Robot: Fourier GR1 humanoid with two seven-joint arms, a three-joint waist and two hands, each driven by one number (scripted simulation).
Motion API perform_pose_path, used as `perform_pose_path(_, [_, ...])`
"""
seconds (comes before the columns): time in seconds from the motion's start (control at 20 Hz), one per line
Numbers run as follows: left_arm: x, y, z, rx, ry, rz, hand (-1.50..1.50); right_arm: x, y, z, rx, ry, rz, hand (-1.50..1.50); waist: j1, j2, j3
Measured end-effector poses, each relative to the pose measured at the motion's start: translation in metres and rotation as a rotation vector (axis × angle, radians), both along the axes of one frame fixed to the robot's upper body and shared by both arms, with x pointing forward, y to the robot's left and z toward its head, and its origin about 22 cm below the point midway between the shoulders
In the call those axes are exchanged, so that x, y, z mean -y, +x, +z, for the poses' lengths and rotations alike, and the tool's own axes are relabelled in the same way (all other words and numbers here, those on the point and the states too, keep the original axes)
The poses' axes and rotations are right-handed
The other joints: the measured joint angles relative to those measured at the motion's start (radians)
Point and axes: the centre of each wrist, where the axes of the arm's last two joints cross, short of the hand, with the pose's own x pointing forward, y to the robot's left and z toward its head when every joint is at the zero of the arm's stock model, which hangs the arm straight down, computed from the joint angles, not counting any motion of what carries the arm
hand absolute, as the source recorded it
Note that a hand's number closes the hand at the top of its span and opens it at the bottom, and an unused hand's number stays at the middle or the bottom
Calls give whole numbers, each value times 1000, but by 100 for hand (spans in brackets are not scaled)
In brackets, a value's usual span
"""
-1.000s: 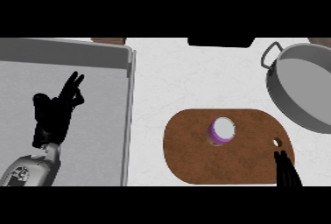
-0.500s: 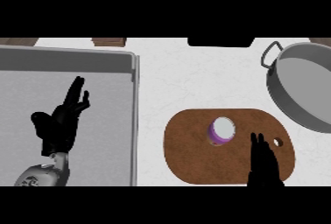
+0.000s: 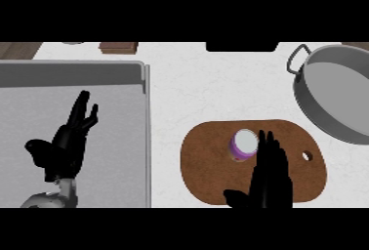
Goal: Pick the can from the cutting board and place it in the pot
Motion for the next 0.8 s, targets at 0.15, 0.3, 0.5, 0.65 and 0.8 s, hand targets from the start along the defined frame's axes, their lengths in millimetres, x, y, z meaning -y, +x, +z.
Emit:
perform_pose_path(0.15, [-4, -3, -4, 16, -8, -2, 0, -3, 7, -3, -10, 4, -2, -150, -3, -1, 1])
perform_pose_path(0.3, [-6, -6, -8, -1, -12, -9, 0, -4, 18, -8, -14, 2, 5, 150, -4, -2, 4])
perform_pose_path(0.5, [-6, -7, -9, -39, -24, -12, 0, -3, 30, -9, 50, -66, 14, 150, -4, -7, 7])
perform_pose_path(0.65, [-8, -9, -12, -33, -26, -16, 0, -4, 34, -9, 104, -108, 20, 150, -6, -8, 8])
perform_pose_path(0.8, [-9, -11, -16, -49, -23, -16, 0, -4, 37, -8, 135, -131, 21, 150, -7, -8, 10])
